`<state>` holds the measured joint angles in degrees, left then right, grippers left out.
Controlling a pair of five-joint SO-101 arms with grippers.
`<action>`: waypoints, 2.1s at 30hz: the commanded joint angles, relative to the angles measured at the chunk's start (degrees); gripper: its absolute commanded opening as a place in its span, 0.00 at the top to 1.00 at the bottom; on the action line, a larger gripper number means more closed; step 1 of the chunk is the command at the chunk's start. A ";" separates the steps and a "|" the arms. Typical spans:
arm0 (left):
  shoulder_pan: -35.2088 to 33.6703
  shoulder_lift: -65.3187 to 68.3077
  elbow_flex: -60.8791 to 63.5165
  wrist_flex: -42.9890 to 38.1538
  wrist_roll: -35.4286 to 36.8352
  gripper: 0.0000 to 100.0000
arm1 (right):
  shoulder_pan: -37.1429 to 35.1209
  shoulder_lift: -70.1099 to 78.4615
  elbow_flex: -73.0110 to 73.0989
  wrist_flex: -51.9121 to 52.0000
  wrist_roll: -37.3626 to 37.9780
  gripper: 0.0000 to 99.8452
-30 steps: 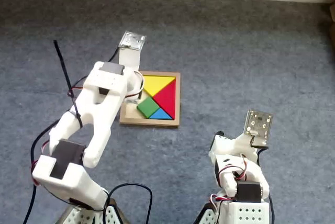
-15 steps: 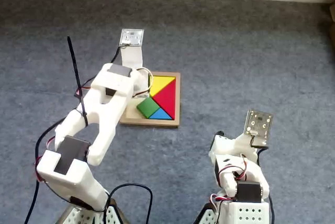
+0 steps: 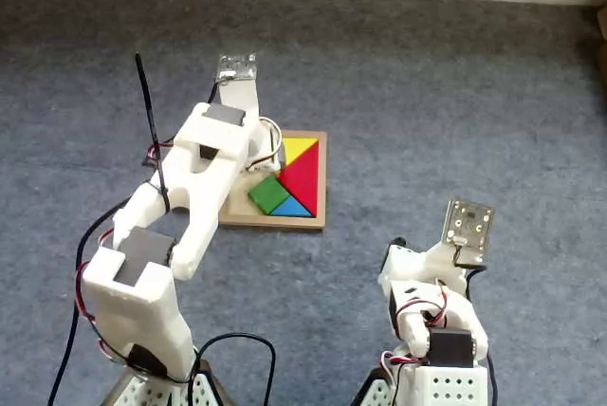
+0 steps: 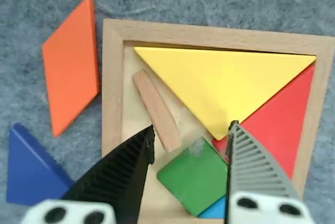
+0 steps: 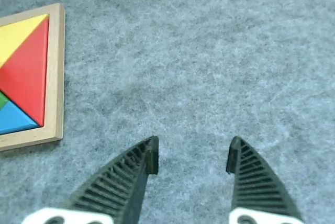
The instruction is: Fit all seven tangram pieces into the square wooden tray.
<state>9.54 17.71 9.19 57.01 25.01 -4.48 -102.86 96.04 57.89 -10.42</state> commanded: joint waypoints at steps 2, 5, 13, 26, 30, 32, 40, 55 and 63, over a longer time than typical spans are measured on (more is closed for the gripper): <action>-2.07 -1.01 -2.59 1.05 0.62 0.77 | 0.66 0.40 7.34 0.31 -0.53 0.78; -2.95 -1.01 -2.68 2.46 0.62 0.77 | 0.66 0.40 7.34 0.31 -0.53 0.78; -3.65 -4.18 -4.44 7.47 0.53 0.77 | 0.66 0.40 7.34 0.31 -0.53 0.78; -8.13 -7.43 -2.68 4.31 -1.05 0.76 | 0.66 0.40 7.25 0.31 -0.53 0.78; -8.40 -7.34 -1.80 4.48 -2.81 0.76 | 0.66 0.40 7.25 0.31 -0.53 0.78; -9.10 -7.34 -0.66 4.31 -2.90 0.76 | 0.66 0.40 7.25 0.31 -0.53 0.78; -11.74 -7.34 2.42 4.40 -3.08 0.77 | 0.66 0.40 7.25 0.31 -0.53 0.78; -12.00 -7.16 2.59 2.81 -3.08 0.77 | 0.75 0.40 7.25 0.31 -0.53 0.78; -9.01 2.07 -3.21 1.14 -8.70 0.77 | 0.75 0.40 7.25 0.31 -0.53 0.78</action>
<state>-2.15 18.42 9.80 58.86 18.07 -4.31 -102.86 96.04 57.89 -10.42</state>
